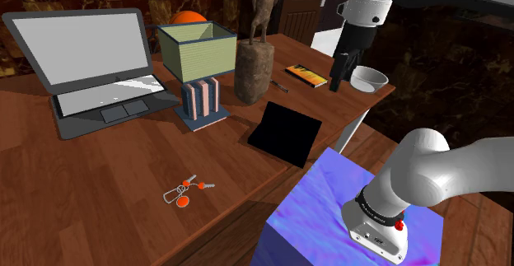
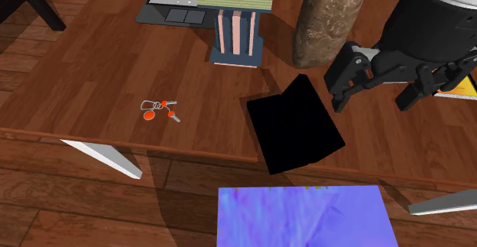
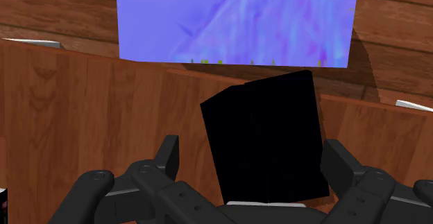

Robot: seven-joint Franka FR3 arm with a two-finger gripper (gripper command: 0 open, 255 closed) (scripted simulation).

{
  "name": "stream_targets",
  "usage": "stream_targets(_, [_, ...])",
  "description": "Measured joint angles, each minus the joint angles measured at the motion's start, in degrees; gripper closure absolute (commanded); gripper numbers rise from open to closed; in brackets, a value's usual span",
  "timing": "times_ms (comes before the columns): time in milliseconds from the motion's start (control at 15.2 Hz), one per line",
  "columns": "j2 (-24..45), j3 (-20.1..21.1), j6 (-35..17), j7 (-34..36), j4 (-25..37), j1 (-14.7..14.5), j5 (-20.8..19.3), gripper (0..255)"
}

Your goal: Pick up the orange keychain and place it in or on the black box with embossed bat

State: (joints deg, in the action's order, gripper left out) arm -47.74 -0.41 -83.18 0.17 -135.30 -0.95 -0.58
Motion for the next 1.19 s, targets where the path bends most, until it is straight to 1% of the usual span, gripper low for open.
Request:
stream_targets(66, [0.0,0.0,0.0,0.0,0.0,0.0,0.0,0])
stream_targets(198, [0.3,1.6,-0.9,2.0,-0.5,-0.3,1.3,0])
stream_targets(330, [0.2,3.9,-3.2,5.0,-2.6,-0.7,3.1,0])
stream_targets(594, [1.3,9.4,-6.9,12.0,-4.6,-1.9,7.4,0])
stream_targets(924, [5.0,15.9,-13.5,19.7,-6.3,-2.8,11.7,0])
stream_targets(1188, [10.2,21.9,-18.9,26.7,-5.4,-3.3,14.7,0])
